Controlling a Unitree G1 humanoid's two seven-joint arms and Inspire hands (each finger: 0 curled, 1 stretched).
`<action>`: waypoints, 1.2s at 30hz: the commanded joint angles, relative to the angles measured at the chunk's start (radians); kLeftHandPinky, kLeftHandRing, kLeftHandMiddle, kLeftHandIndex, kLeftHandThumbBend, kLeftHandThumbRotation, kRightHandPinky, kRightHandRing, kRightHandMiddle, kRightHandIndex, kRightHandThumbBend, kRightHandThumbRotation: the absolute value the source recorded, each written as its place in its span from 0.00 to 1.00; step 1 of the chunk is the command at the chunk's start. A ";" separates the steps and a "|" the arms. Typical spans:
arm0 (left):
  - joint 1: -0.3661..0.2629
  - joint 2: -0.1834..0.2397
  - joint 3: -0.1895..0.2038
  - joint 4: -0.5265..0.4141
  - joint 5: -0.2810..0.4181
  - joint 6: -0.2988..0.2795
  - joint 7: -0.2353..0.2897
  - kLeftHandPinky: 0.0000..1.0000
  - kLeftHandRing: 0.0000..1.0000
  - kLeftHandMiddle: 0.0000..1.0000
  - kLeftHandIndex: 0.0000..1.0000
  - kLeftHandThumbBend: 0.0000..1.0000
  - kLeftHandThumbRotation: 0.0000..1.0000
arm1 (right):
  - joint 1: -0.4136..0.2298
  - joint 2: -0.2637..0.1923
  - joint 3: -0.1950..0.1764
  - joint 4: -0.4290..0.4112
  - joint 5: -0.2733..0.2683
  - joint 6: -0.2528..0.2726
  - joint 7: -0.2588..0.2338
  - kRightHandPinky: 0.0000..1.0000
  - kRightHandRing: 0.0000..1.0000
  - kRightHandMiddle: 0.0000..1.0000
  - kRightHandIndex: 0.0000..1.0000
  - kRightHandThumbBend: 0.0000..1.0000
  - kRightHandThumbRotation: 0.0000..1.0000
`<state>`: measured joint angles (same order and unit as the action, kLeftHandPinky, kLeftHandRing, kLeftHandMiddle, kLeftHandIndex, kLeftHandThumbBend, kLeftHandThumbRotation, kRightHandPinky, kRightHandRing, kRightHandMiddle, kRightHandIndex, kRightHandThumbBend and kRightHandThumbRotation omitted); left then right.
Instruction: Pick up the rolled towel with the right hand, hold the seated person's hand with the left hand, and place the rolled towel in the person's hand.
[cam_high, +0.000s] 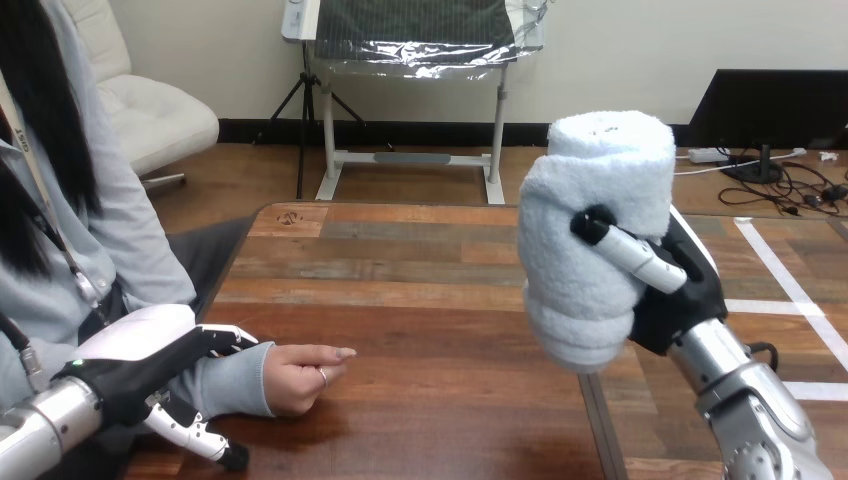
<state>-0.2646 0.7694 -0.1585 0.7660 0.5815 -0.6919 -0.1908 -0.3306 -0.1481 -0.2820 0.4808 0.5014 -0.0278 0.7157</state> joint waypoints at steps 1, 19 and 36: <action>-0.075 -0.010 -0.025 0.028 0.004 -0.003 0.027 0.65 0.70 0.73 0.75 1.00 0.27 | -0.010 -0.008 -0.003 -0.125 0.043 0.012 0.014 0.12 0.19 0.34 0.39 0.62 0.00; -0.082 -0.036 -0.052 0.069 -0.009 -0.001 0.038 0.55 0.61 0.65 0.66 1.00 0.10 | 0.078 -0.023 -0.006 -0.283 0.104 0.095 0.010 0.12 0.19 0.33 0.39 0.58 0.00; -0.100 -0.063 -0.068 0.122 -0.030 -0.099 0.054 0.44 0.46 0.49 0.49 0.95 0.00 | 0.081 -0.035 -0.004 -0.268 0.093 0.101 0.015 0.12 0.19 0.33 0.39 0.58 0.00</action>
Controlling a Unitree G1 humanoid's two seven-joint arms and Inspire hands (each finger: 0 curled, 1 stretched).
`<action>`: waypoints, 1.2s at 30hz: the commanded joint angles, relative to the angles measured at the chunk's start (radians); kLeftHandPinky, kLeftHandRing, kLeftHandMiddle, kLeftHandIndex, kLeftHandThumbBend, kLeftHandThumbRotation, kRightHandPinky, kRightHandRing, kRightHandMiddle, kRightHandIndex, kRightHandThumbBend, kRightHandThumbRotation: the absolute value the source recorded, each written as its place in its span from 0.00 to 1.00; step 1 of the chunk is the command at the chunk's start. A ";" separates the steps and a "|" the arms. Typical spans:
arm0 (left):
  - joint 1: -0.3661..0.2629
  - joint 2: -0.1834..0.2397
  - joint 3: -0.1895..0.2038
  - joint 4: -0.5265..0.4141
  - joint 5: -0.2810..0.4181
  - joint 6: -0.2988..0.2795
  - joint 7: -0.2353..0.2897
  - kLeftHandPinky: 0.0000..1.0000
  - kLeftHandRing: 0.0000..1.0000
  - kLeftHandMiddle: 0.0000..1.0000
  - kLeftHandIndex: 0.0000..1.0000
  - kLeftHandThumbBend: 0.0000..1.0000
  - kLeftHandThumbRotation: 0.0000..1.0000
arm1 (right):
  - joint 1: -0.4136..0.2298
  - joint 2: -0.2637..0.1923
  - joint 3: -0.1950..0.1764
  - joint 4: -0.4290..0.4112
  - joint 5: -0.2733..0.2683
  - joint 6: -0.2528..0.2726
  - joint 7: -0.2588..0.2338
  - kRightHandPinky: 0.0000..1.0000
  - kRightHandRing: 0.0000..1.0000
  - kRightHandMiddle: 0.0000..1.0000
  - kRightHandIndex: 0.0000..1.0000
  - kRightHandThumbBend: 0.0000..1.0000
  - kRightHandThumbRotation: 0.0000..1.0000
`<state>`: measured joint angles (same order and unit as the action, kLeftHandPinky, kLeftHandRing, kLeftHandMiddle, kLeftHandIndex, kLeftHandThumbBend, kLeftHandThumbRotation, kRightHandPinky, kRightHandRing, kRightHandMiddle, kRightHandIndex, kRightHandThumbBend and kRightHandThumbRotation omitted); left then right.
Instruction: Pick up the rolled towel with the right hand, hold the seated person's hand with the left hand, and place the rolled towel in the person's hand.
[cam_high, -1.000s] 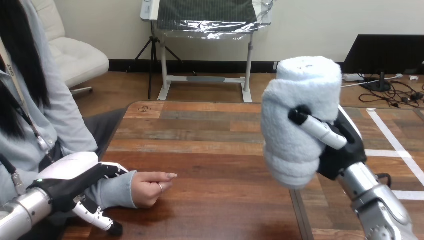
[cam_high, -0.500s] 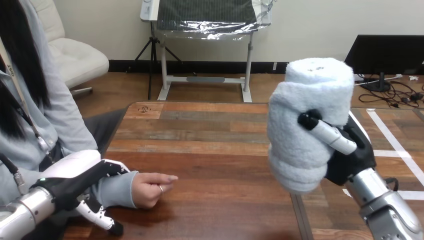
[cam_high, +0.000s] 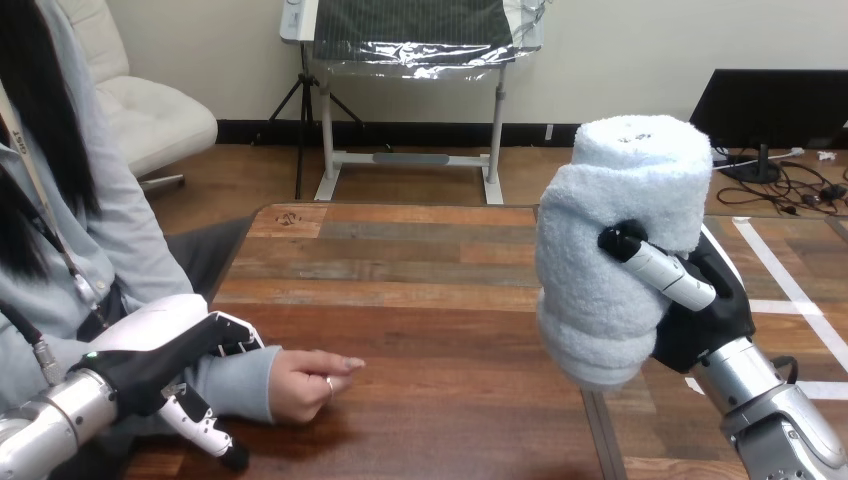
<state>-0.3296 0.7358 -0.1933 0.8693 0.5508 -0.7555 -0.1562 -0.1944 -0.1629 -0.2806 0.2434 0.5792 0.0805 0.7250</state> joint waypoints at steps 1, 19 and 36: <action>-0.036 -0.030 -0.034 0.020 0.002 -0.038 0.022 0.43 0.45 0.49 0.48 0.95 0.00 | -0.056 -0.021 -0.005 -0.028 0.015 -0.007 0.006 0.12 0.19 0.33 0.39 0.58 0.00; -0.019 -0.028 -0.015 -0.024 -0.039 -0.084 0.018 0.32 0.36 0.42 0.42 0.84 0.00 | -0.080 -0.011 0.014 0.039 -0.008 -0.012 0.016 0.13 0.20 0.33 0.39 0.61 0.00; 0.012 0.002 0.011 -0.173 -0.053 -0.043 -0.008 0.28 0.33 0.39 0.41 0.78 0.00 | -0.113 0.000 0.048 0.128 -0.075 -0.070 0.018 0.14 0.21 0.34 0.39 0.62 0.00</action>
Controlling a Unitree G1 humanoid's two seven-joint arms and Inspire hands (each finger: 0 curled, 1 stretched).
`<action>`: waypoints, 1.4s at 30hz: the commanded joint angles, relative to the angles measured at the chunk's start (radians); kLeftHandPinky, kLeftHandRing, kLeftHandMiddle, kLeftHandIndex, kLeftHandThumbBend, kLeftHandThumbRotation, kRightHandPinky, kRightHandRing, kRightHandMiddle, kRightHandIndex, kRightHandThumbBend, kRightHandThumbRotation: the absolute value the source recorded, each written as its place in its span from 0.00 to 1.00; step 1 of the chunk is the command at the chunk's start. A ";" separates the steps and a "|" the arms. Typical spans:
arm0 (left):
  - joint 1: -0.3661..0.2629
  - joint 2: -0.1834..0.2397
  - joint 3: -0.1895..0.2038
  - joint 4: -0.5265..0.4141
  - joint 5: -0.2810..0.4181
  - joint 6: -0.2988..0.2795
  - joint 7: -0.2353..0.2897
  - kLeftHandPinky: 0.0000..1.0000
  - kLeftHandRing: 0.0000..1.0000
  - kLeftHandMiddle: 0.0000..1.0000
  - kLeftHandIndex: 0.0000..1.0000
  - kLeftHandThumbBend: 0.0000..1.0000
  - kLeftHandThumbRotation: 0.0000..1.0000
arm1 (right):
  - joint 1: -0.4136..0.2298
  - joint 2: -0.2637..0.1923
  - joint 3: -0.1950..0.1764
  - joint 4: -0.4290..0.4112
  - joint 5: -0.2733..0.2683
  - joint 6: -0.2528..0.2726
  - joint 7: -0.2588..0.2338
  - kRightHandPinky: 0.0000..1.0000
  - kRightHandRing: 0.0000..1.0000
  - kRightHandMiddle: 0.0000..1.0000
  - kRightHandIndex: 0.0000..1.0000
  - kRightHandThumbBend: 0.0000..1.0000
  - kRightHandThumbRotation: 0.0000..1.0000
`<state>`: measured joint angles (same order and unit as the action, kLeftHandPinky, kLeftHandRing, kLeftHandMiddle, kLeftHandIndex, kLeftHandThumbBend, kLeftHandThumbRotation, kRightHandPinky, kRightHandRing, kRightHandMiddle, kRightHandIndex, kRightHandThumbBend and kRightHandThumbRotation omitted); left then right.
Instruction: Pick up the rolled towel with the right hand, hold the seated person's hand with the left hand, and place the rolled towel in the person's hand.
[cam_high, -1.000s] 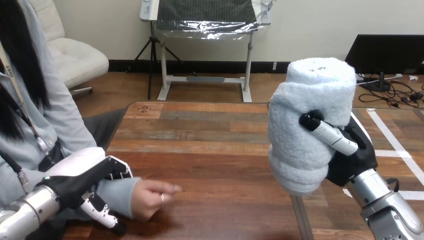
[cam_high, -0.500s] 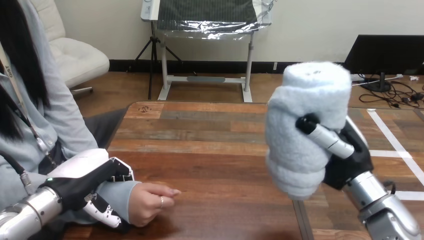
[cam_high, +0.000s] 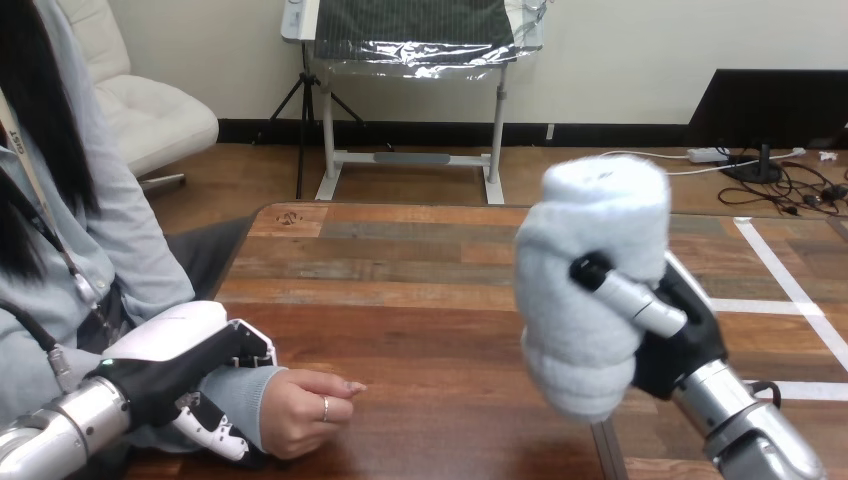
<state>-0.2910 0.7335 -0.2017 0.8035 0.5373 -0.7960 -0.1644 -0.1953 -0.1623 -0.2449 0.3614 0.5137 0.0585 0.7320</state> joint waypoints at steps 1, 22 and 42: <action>-0.025 0.005 0.021 -0.112 -0.040 0.001 -0.001 0.27 0.33 0.39 0.41 0.78 0.00 | -0.114 0.000 0.013 0.014 -0.012 -0.051 0.011 0.14 0.21 0.34 0.39 0.62 0.00; -0.026 0.024 0.060 -0.252 -0.088 0.039 -0.036 0.24 0.30 0.36 0.35 0.78 0.00 | -0.185 0.025 0.050 0.177 -0.075 -0.134 0.027 0.15 0.22 0.35 0.40 0.60 0.00; -0.076 0.016 0.067 -0.324 -0.098 0.093 -0.062 0.24 0.29 0.35 0.35 0.80 0.00 | -0.272 0.061 0.066 0.352 -0.138 -0.195 0.024 0.16 0.23 0.35 0.40 0.60 0.00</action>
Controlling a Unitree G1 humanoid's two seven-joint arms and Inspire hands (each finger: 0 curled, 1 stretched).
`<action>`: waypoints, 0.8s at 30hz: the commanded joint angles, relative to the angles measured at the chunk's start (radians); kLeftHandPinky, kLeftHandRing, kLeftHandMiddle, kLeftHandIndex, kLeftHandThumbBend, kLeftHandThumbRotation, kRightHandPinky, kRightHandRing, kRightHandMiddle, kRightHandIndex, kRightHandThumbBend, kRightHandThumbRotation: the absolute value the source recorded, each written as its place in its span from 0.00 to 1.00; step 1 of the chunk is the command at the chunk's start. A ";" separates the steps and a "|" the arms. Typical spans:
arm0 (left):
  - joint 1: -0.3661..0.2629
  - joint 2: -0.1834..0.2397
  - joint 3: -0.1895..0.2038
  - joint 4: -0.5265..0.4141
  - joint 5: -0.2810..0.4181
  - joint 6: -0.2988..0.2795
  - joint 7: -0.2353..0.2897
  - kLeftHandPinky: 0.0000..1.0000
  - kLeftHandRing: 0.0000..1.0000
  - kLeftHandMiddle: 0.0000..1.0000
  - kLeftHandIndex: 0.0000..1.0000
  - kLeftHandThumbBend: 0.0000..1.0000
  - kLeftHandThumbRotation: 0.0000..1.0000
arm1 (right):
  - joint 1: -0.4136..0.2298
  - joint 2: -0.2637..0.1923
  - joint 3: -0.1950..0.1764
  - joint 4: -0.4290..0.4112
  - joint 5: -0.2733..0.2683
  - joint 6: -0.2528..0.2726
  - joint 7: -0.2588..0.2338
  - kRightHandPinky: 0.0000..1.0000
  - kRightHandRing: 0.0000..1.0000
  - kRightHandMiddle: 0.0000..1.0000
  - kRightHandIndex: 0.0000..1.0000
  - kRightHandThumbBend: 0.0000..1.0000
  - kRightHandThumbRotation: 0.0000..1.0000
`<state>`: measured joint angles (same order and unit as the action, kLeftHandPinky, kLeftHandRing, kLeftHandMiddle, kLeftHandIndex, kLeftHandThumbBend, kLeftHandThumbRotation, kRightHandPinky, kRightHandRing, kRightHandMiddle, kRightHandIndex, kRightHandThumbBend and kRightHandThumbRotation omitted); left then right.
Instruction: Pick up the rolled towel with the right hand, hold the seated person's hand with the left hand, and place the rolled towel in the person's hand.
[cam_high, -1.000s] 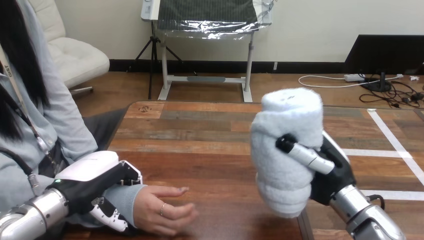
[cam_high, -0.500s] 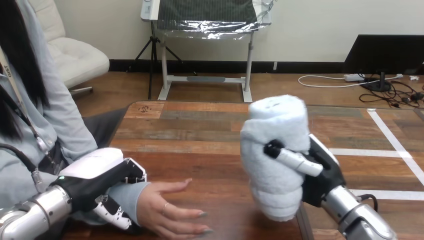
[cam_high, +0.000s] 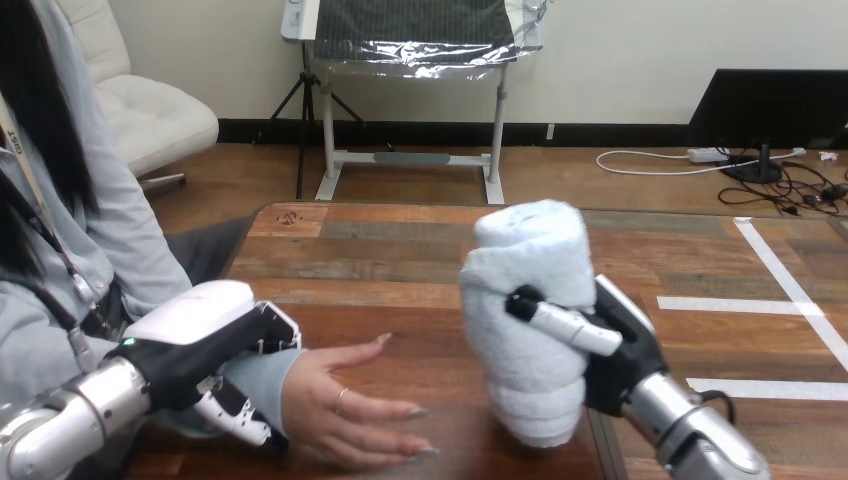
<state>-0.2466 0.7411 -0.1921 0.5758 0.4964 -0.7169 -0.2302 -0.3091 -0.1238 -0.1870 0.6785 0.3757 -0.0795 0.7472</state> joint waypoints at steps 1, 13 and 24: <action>-0.126 0.006 0.058 -0.100 -0.061 0.018 0.000 0.24 0.29 0.35 0.35 0.80 0.00 | -0.163 0.027 0.011 0.043 -0.007 -0.062 0.005 0.16 0.23 0.35 0.40 0.59 0.00; -0.176 -0.010 0.054 -0.116 -0.083 0.049 -0.025 0.23 0.29 0.35 0.35 0.81 0.00 | -0.192 0.068 0.053 0.098 -0.080 -0.138 -0.027 0.17 0.22 0.36 0.38 0.58 0.00; -0.232 -0.030 0.043 -0.084 -0.075 0.036 -0.011 0.22 0.27 0.35 0.35 0.81 0.00 | -0.186 0.116 0.116 0.104 -0.162 -0.241 -0.046 0.19 0.25 0.36 0.38 0.63 0.00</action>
<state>-0.3245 0.7226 -0.1920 0.5400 0.4594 -0.6642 -0.2665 -0.3631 -0.0508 -0.1037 0.8029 0.2286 -0.2339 0.7022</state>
